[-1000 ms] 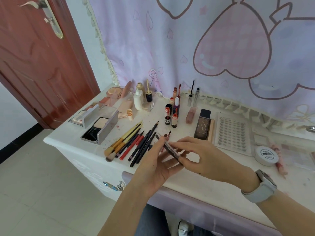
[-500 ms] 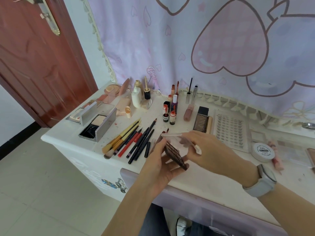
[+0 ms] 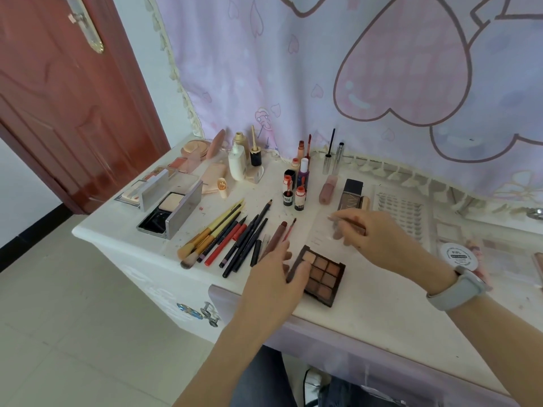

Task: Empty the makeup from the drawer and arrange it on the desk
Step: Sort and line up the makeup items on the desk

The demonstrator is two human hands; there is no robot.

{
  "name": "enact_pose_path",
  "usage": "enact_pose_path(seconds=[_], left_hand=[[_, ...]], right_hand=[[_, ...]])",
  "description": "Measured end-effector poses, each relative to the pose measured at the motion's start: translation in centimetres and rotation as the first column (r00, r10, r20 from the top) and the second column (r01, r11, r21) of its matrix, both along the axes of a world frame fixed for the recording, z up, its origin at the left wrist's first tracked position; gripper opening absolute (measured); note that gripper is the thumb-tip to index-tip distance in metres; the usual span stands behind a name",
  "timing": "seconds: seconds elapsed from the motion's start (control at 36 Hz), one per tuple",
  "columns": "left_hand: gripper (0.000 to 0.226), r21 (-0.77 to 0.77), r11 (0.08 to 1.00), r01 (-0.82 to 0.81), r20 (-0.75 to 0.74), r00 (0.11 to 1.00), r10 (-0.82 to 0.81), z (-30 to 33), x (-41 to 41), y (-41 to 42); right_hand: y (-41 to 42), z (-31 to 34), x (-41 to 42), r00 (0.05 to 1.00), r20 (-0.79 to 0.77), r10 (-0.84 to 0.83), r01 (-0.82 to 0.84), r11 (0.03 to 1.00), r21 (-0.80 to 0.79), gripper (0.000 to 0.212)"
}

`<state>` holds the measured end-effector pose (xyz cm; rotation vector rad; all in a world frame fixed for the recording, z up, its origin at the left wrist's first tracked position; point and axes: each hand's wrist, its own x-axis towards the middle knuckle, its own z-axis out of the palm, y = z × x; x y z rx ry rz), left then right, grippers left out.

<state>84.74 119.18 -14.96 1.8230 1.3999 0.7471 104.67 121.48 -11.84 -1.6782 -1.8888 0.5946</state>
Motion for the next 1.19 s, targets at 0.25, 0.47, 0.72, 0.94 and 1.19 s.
enact_pose_path(seconds=[0.25, 0.47, 0.72, 0.94, 1.19], left_hand=[[0.080, 0.364, 0.925, 0.110, -0.488, 0.869, 0.088, -0.7, 1.4, -2.0], [0.083, 0.252, 0.962, 0.105, -0.514, 0.857, 0.042, -2.0, 1.6, -2.1], [0.077, 0.378, 0.923, 0.074, -0.527, 0.837, 0.148, -1.9, 1.6, -2.1], [0.072, 0.348, 0.937, 0.039, -0.472, 0.870, 0.139, -2.1, 1.8, -2.3], [0.070, 0.417, 0.909, 0.013, -0.449, 0.872, 0.194, -2.4, 1.7, -2.4]], right_hand=[[0.4, -0.5, -0.7, 0.994, -0.107, 0.036, -0.042, 0.998, -0.051, 0.023], [0.8, -1.1, -0.2, 0.974, -0.226, 0.032, -0.051, 0.995, -0.081, 0.022], [3.8, -1.2, 1.3, 0.962, 0.047, -0.271, 0.253, 0.940, 0.228, 0.031], [10.2, -1.4, 3.7, 0.806, 0.481, -0.344, 0.408, 0.913, -0.030, 0.064], [11.3, -1.0, 3.2, 0.802, 0.510, -0.312, 0.406, 0.910, -0.081, 0.052]])
